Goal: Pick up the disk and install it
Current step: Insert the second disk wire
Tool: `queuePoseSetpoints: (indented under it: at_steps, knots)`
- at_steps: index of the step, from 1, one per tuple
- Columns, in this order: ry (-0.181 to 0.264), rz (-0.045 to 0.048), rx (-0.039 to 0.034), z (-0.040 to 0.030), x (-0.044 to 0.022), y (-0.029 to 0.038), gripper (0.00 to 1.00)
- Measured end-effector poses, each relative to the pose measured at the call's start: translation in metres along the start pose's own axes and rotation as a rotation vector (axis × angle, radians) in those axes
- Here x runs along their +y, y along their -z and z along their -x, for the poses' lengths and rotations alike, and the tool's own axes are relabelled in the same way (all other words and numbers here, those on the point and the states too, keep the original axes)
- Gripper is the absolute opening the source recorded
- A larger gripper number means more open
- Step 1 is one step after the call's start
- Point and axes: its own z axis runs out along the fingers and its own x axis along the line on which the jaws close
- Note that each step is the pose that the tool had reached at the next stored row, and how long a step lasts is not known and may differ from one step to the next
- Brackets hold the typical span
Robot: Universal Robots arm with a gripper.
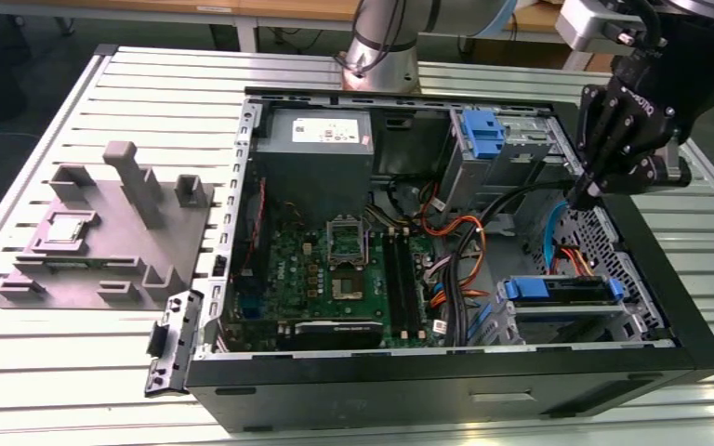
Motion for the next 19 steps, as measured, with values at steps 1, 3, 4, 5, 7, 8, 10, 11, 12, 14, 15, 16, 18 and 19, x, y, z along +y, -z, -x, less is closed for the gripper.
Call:
queuePoseSetpoints:
  at_steps: [1, 3, 4, 5, 7, 8, 10, 11, 12, 14, 15, 16, 18, 19]
  knots:
    - [-0.001, 0.0000, 0.0002, 0.0017, -0.0003, 0.0003, 0.10]
    - [-0.002, 0.0001, 0.0002, 0.0040, -0.0003, 0.0018, 0.10]
    - [-0.002, 0.0001, 0.0003, 0.0047, -0.0002, 0.0029, 0.10]
    - [-0.002, 0.0001, 0.0002, 0.0056, -0.0002, 0.0041, 0.10]
    - [-0.003, 0.0002, 0.0001, 0.0077, -0.0002, 0.0056, 0.10]
    - [-0.003, 0.0003, 0.0002, 0.0092, -0.0003, 0.0061, 0.10]
    - [-0.005, 0.0004, 0.0004, 0.0131, -0.0006, 0.0065, 0.10]
    - [-0.006, 0.0004, 0.0004, 0.0150, -0.0011, 0.0066, 0.10]
    - [-0.008, 0.0006, 0.0013, 0.0163, -0.0017, 0.0067, 0.10]
    - [-0.013, 0.0007, 0.0056, 0.0185, -0.0025, 0.0066, 0.10]
    - [-0.015, 0.0007, 0.0076, 0.0189, -0.0026, 0.0062, 0.10]
    - [-0.016, 0.0007, 0.0096, 0.0191, -0.0027, 0.0056, 0.10]
    - [-0.017, 0.0004, 0.0173, 0.0193, -0.0028, 0.0041, 0.11]
    - [-0.017, 0.0001, 0.0213, 0.0194, -0.0028, 0.0032, 0.11]
